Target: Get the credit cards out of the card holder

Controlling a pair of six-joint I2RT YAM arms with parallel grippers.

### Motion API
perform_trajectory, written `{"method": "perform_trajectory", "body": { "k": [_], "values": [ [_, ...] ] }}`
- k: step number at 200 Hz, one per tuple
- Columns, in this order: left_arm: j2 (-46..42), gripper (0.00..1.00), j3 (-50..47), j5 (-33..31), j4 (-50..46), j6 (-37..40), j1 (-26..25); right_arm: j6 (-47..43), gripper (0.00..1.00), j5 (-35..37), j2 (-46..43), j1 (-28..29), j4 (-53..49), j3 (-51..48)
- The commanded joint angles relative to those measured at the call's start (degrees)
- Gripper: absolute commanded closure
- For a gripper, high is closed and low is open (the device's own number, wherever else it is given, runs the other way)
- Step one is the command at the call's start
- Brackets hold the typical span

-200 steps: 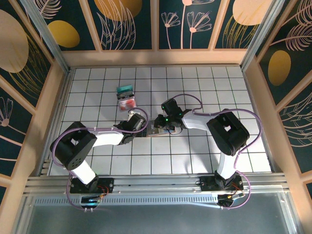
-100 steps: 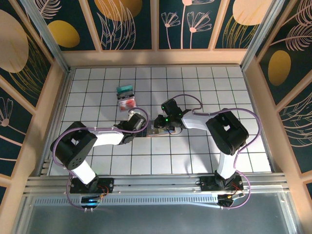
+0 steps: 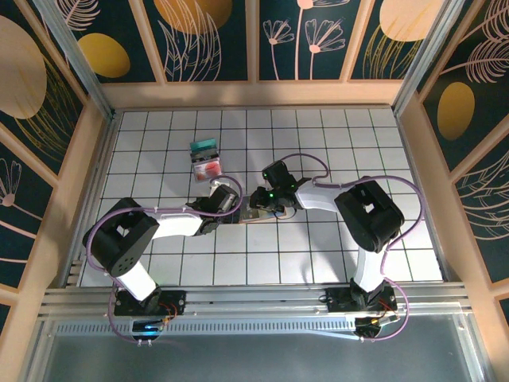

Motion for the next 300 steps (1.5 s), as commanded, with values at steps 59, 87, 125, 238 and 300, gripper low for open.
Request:
{"method": "perform_trajectory", "body": {
  "k": [59, 87, 125, 238, 300],
  "values": [
    [2.3, 0.01, 0.9, -0.4, -3.1, 1.5, 0.2, 2.4, 0.71, -9.2, -1.6, -0.6, 10.2, -4.3],
    [2.3, 0.01, 0.7, -0.5, -3.2, 1.5, 0.2, 3.0, 0.71, -11.7, -3.0, -1.5, 13.5, -6.0],
    [2.4, 0.01, 0.7, -0.9, -3.3, 1.6, 0.2, 3.4, 0.72, -13.4, -4.4, -2.0, 16.4, -7.8],
    [2.2, 0.01, 0.8, -1.4, -3.7, 1.4, 0.2, 0.0, 0.69, -2.2, -3.0, -0.4, 4.9, -4.4],
    [2.3, 0.01, 1.2, -1.3, -3.9, 1.6, 0.2, -0.3, 0.65, 2.6, -1.1, 1.1, -0.1, -2.4]
  ]
}}
